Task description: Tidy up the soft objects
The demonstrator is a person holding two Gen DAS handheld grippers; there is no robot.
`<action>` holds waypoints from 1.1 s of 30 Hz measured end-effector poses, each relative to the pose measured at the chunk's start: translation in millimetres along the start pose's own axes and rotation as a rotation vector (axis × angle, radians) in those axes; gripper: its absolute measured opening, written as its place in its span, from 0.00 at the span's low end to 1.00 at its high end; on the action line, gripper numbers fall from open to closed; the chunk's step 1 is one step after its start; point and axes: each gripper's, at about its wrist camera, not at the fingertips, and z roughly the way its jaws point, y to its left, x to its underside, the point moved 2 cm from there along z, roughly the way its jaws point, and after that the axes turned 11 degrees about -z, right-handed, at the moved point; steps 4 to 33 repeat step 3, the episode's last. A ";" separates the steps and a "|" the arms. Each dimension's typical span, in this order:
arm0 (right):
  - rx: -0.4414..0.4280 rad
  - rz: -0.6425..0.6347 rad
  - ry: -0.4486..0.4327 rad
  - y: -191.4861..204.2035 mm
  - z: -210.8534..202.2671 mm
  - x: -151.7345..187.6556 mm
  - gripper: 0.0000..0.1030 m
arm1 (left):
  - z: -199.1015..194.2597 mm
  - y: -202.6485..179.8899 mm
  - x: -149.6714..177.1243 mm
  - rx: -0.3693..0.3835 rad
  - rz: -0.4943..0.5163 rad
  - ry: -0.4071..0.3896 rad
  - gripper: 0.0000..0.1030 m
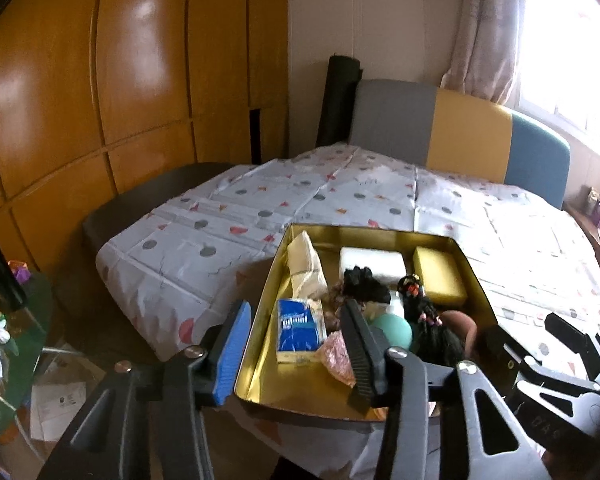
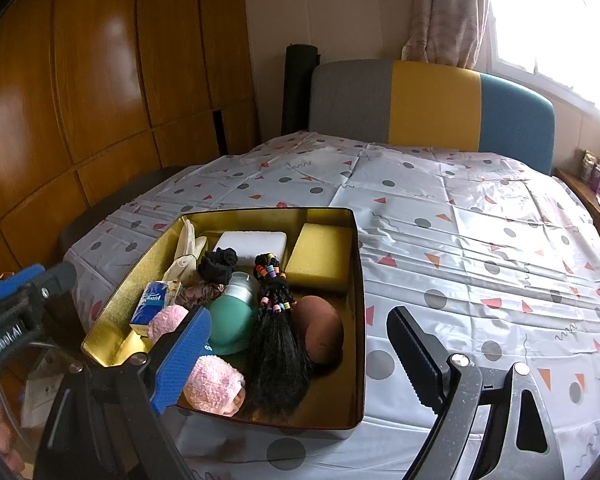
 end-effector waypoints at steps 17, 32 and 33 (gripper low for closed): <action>-0.001 0.000 0.000 -1.1 -0.3 -0.9 0.88 | 0.6 -0.4 -1.7 -0.005 0.005 0.004 0.44; -0.001 0.000 0.000 -1.1 -0.3 -0.9 0.88 | 0.6 -0.4 -1.7 -0.005 0.005 0.004 0.44; -0.001 0.000 0.000 -1.1 -0.3 -0.9 0.88 | 0.6 -0.4 -1.7 -0.005 0.005 0.004 0.44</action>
